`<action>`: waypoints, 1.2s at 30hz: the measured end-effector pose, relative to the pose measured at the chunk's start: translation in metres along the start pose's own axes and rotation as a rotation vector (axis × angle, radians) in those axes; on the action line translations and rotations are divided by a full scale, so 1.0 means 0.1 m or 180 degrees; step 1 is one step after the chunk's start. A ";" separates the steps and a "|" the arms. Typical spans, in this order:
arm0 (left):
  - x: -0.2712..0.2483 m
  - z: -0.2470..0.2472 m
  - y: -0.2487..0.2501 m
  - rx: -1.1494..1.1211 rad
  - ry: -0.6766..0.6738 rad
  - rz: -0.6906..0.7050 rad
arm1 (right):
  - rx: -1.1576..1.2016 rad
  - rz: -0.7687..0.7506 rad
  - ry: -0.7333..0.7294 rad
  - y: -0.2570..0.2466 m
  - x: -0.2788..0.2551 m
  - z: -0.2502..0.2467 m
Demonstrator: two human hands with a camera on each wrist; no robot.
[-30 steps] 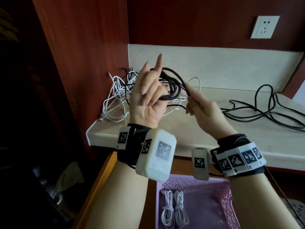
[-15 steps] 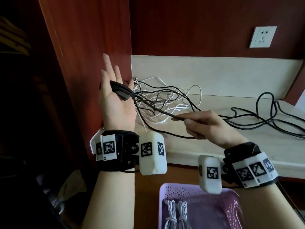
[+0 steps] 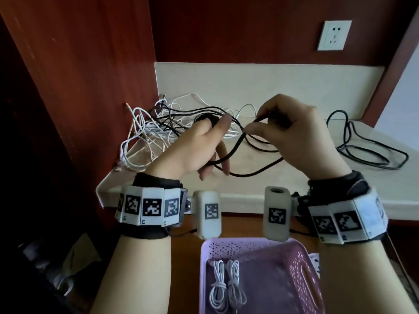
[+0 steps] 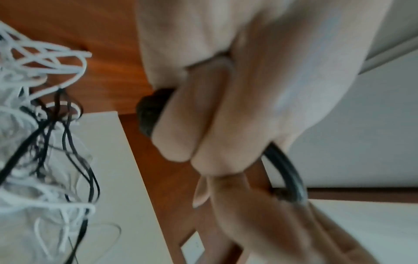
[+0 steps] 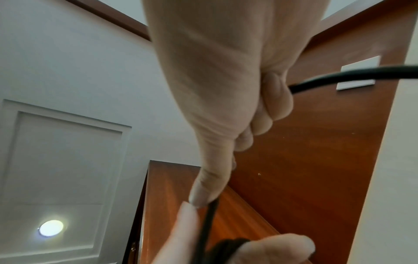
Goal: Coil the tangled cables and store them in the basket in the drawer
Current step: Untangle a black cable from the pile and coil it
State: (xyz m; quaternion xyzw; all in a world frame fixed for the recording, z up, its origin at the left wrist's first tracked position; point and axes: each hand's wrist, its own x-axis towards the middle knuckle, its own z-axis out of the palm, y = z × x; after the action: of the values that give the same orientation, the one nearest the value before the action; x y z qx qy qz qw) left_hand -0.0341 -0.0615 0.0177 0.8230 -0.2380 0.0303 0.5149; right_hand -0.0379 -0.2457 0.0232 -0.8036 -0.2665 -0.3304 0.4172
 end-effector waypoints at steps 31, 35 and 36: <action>0.03 -0.29 -0.08 -0.4417 0.1859 0.1538 | 0.1463 0.1327 -0.1042 0.44 -0.11 0.58; 0.08 -0.27 -0.10 -0.3940 0.2053 0.1437 | 0.0758 0.0979 -0.0679 0.43 -0.06 0.52; 0.09 -0.26 -0.11 -0.3711 0.2103 0.1420 | 0.0353 0.0741 -0.0773 0.41 -0.06 0.50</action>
State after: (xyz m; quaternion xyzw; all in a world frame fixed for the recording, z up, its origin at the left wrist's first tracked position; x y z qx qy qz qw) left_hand -0.0164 -0.0381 0.0235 0.2925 -0.2096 0.2509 0.8986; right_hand 0.0026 -0.2253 -0.0229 -0.8388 -0.2378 -0.1652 0.4611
